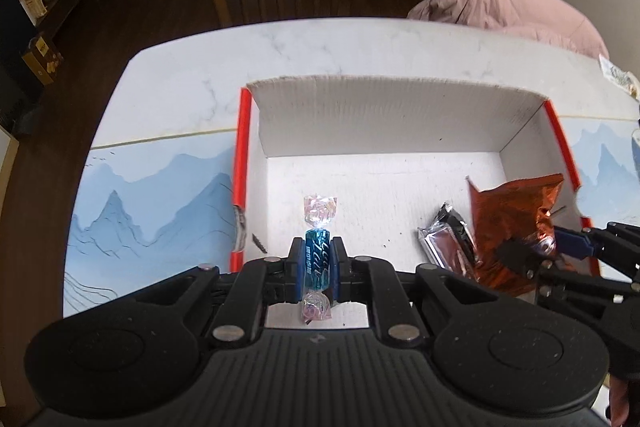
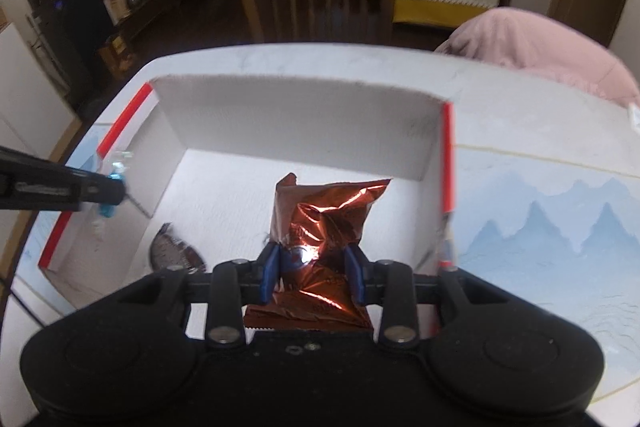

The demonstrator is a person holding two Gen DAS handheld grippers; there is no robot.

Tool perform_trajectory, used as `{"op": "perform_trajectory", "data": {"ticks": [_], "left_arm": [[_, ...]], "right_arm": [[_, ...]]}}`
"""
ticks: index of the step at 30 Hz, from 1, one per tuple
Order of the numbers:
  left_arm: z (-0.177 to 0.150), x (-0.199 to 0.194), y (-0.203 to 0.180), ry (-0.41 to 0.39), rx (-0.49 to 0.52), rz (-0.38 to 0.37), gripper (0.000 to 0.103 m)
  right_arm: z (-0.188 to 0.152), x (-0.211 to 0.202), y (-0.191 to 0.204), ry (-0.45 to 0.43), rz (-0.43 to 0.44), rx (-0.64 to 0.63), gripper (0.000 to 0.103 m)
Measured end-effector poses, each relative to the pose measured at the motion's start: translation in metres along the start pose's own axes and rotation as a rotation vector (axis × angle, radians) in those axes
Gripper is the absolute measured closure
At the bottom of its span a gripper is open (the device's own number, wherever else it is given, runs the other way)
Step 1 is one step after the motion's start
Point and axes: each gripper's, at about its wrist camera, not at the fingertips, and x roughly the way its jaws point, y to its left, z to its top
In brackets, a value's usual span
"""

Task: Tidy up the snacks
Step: 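Carry the candy and copper bag over the red box and lower them, then open both tools to release the candy and copper bag into the box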

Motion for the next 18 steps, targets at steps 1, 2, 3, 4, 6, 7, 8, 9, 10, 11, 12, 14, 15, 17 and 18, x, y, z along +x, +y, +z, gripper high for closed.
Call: {"op": "perform_trajectory", "data": {"ticks": [1, 2, 3, 4, 6, 7, 8, 9, 10, 11, 12, 14, 15, 17, 18], "left_arm": [[0.000, 0.005, -0.002, 0.007, 0.004, 0.002, 0.091], [0.001, 0.009, -0.002, 0.015, 0.006, 0.002, 0.091], [0.001, 0.014, -0.004, 0.022, 0.009, 0.005, 0.091], [0.001, 0.018, -0.005, 0.028, 0.013, 0.011, 0.091], [0.002, 0.025, -0.006, 0.039, 0.019, 0.018, 0.091], [0.002, 0.028, -0.006, 0.047, 0.016, 0.020, 0.091], [0.002, 0.031, -0.006, 0.055, 0.013, 0.018, 0.091], [0.001, 0.033, -0.006, 0.062, 0.010, 0.014, 0.091], [0.001, 0.035, -0.005, 0.068, 0.009, 0.016, 0.091], [0.001, 0.038, -0.005, 0.074, 0.009, 0.021, 0.091], [-0.001, 0.040, -0.005, 0.079, 0.010, 0.022, 0.091], [-0.002, 0.042, -0.004, 0.085, 0.009, 0.022, 0.091], [-0.003, 0.044, -0.004, 0.089, 0.010, 0.025, 0.091], [-0.003, 0.047, -0.005, 0.095, 0.013, 0.025, 0.091], [-0.004, 0.048, -0.006, 0.096, 0.015, 0.027, 0.091]], "right_arm": [[0.000, 0.003, 0.002, 0.009, 0.014, -0.004, 0.070], [0.000, 0.005, 0.005, 0.017, 0.020, -0.012, 0.070], [0.001, 0.007, 0.009, 0.024, 0.025, -0.026, 0.070], [0.001, 0.010, 0.012, 0.030, 0.029, -0.044, 0.070], [0.000, 0.017, 0.019, 0.045, 0.027, -0.077, 0.070], [-0.001, 0.020, 0.022, 0.051, 0.025, -0.089, 0.070], [-0.001, 0.024, 0.023, 0.059, 0.026, -0.096, 0.070], [-0.002, 0.026, 0.024, 0.068, 0.027, -0.097, 0.070], [-0.002, 0.029, 0.024, 0.077, 0.028, -0.096, 0.070], [-0.003, 0.031, 0.025, 0.086, 0.027, -0.096, 0.070], [-0.004, 0.034, 0.026, 0.090, 0.027, -0.098, 0.070], [-0.004, 0.037, 0.028, 0.091, 0.025, -0.107, 0.069], [-0.005, 0.038, 0.028, 0.092, 0.024, -0.112, 0.069], [-0.005, 0.040, 0.029, 0.095, 0.020, -0.115, 0.069], [-0.005, 0.040, 0.029, 0.094, 0.022, -0.115, 0.069]]}}
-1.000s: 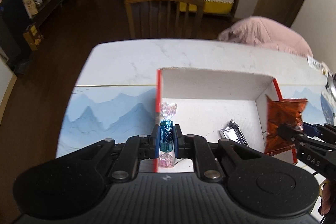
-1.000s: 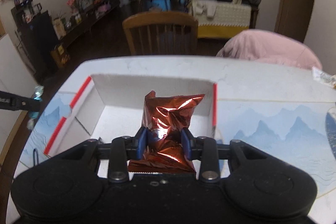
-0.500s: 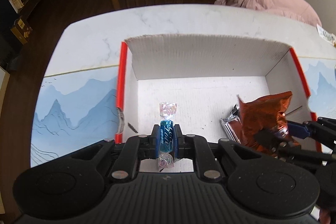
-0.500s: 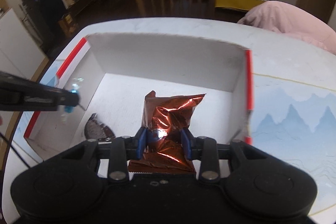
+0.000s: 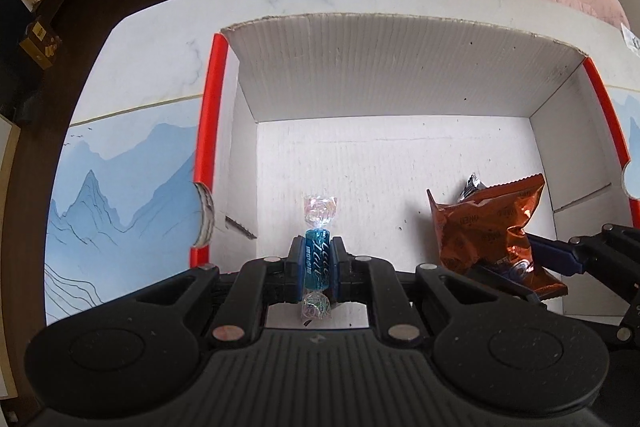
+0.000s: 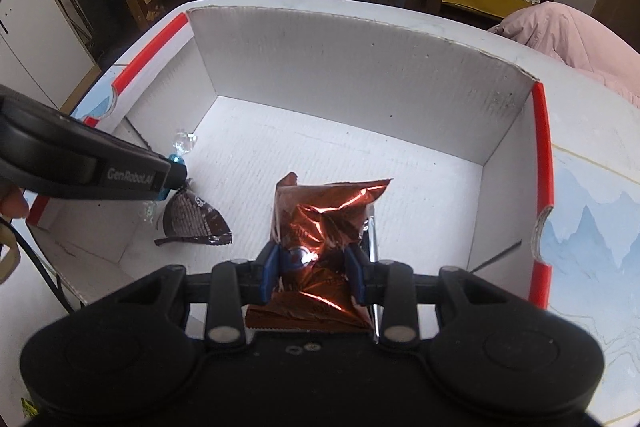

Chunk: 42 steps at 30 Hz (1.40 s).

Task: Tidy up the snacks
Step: 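Open both tools to release the candy and copper bag into the box, then withdraw both open tools from the box toward the snack pile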

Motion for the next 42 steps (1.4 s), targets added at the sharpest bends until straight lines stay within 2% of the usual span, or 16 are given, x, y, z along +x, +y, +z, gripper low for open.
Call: {"op": "perform_trajectory", "data": {"ticks": [8, 10, 19, 25, 33, 42], "left_arm": [[-0.001, 0.004, -0.004, 0.014, -0.009, 0.005, 0.091], [-0.001, 0.003, -0.003, 0.011, -0.015, -0.002, 0.091], [-0.010, -0.019, 0.009, -0.011, -0.074, -0.012, 0.090], [-0.021, -0.052, 0.025, -0.060, -0.127, -0.019, 0.090], [-0.043, -0.106, 0.051, -0.145, -0.169, -0.029, 0.090], [-0.087, -0.165, 0.084, -0.254, -0.149, -0.060, 0.089]], "right_arm": [[0.000, -0.001, -0.001, -0.011, -0.012, -0.006, 0.065], [-0.001, -0.001, -0.002, -0.010, -0.011, -0.007, 0.060], [-0.001, -0.013, -0.012, -0.030, 0.025, 0.010, 0.051], [0.001, -0.038, -0.013, -0.081, 0.080, 0.003, 0.046], [0.001, -0.087, -0.002, -0.195, 0.118, 0.001, 0.043], [-0.017, -0.143, 0.024, -0.286, 0.138, 0.013, 0.035]]}}
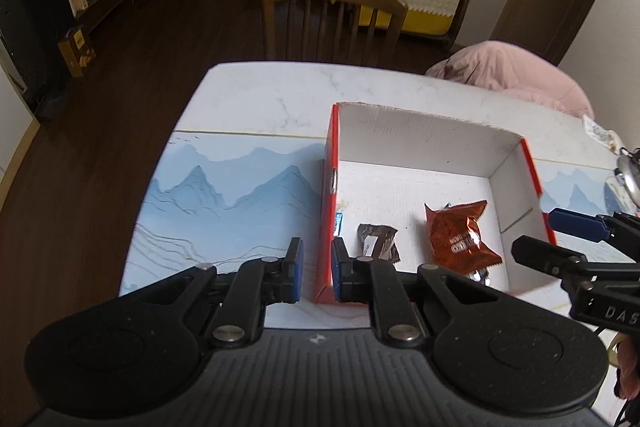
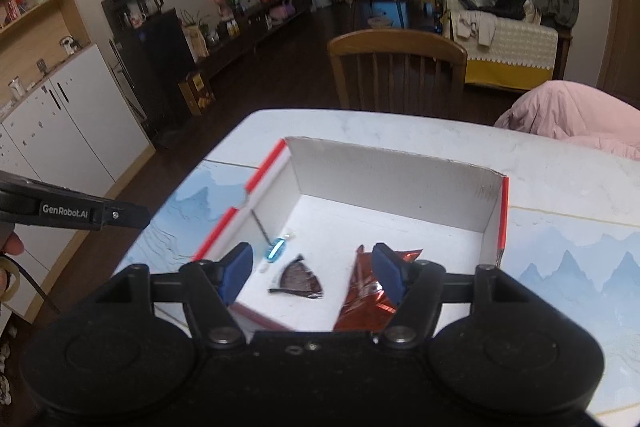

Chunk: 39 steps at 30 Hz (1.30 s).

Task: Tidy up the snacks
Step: 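Withdraw both open tools from the box toward the snack pile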

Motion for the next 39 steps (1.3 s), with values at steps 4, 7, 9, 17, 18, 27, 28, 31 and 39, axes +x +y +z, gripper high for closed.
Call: {"op": "perform_trajectory", "data": {"ticks": [4, 7, 9, 17, 18, 27, 28, 31, 39], "left_arm": [[-0.019, -0.028, 0.017, -0.044, 0.014, -0.021, 0.082], [-0.034, -0.047, 0.027, -0.063, 0.030, -0.039, 0.082], [-0.044, -0.058, 0.034, -0.072, 0.037, -0.055, 0.081], [-0.091, -0.084, 0.059, -0.091, 0.032, -0.087, 0.045], [-0.097, -0.086, 0.060, -0.090, 0.032, -0.084, 0.045], [-0.149, -0.092, 0.083, -0.056, 0.040, -0.072, 0.029], [-0.155, -0.091, 0.085, -0.050, 0.039, -0.072, 0.028], [-0.171, -0.085, 0.091, -0.016, 0.026, -0.074, 0.025], [-0.213, -0.049, 0.101, 0.145, -0.040, -0.088, 0.025]], "right_arm": [[-0.011, -0.025, 0.019, -0.030, -0.009, -0.003, 0.030], [-0.020, -0.039, 0.032, -0.043, -0.011, 0.013, 0.026], [-0.029, -0.049, 0.039, -0.048, -0.016, 0.025, 0.022], [-0.068, -0.069, 0.065, -0.037, -0.034, 0.053, 0.011], [-0.073, -0.070, 0.067, -0.032, -0.035, 0.056, 0.010], [-0.121, -0.070, 0.079, 0.016, -0.051, 0.102, 0.005], [-0.126, -0.070, 0.080, 0.017, -0.047, 0.107, 0.004], [-0.143, -0.068, 0.086, 0.032, -0.023, 0.110, 0.002], [-0.175, -0.057, 0.092, 0.090, -0.026, -0.016, 0.002]]}}
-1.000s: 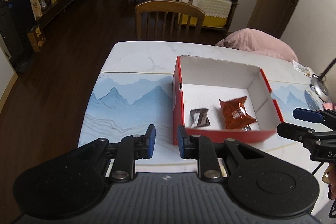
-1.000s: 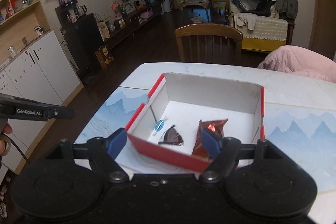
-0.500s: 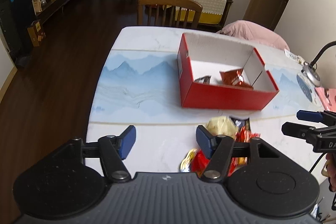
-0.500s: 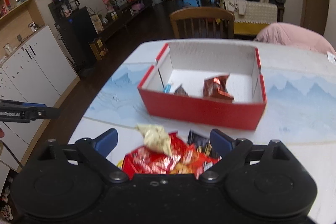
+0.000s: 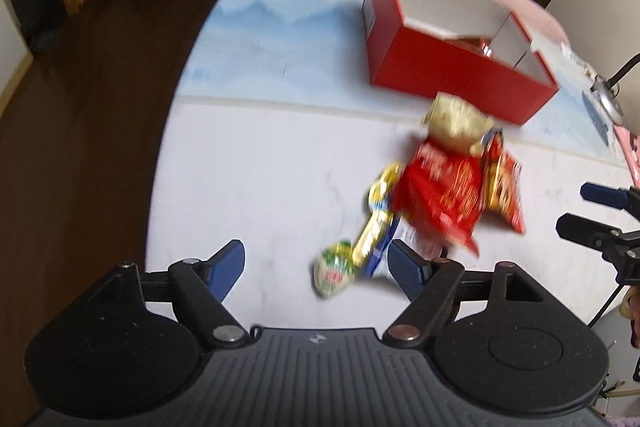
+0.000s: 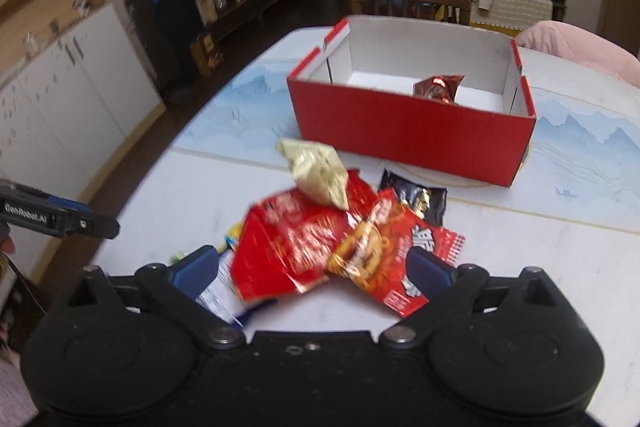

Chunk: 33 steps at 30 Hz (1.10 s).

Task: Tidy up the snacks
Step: 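Withdraw both open tools from the box toward the snack pile, then grasp the green candy with the left tool while the right tool grasps the red chip bag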

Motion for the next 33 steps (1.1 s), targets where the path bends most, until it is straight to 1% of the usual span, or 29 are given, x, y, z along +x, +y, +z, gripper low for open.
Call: {"op": "perform_trajectory", "data": {"ticks": [3, 6, 8, 10, 15, 18, 20, 24, 28, 29, 33], "left_arm": [[-0.007, 0.013, 0.001, 0.040, -0.016, -0.004, 0.025], [-0.009, 0.028, -0.004, 0.067, 0.020, 0.020, 0.025], [-0.012, 0.041, -0.006, 0.099, 0.044, 0.029, 0.025], [-0.018, 0.052, -0.007, 0.111, 0.059, 0.046, 0.025], [-0.023, 0.071, -0.012, 0.105, 0.108, 0.055, 0.025], [-0.025, 0.080, -0.017, 0.117, 0.151, 0.048, 0.025], [-0.026, 0.085, -0.021, 0.119, 0.178, 0.056, 0.025], [-0.025, 0.095, -0.021, 0.128, 0.175, 0.062, 0.026], [-0.022, 0.098, -0.024, 0.116, 0.194, 0.062, 0.026], [-0.022, 0.098, -0.025, 0.113, 0.198, 0.063, 0.027], [-0.021, 0.097, -0.028, 0.096, 0.216, 0.068, 0.040]], "right_arm": [[-0.003, 0.009, -0.005, 0.027, 0.005, -0.030, 0.002], [-0.006, 0.019, -0.011, 0.051, 0.013, -0.053, 0.002], [-0.008, 0.024, -0.014, 0.065, 0.022, -0.067, 0.002], [-0.009, 0.029, -0.016, 0.080, 0.033, -0.087, 0.003], [-0.011, 0.039, -0.020, 0.111, 0.052, -0.134, 0.003], [-0.010, 0.043, -0.022, 0.127, 0.058, -0.137, 0.003], [-0.009, 0.044, -0.025, 0.131, 0.059, -0.134, 0.003], [-0.007, 0.045, -0.029, 0.134, 0.056, -0.128, 0.003], [-0.006, 0.043, -0.033, 0.136, 0.046, -0.130, 0.003], [-0.005, 0.043, -0.035, 0.138, 0.045, -0.131, 0.003], [-0.005, 0.040, -0.039, 0.136, 0.036, -0.135, 0.003]]}}
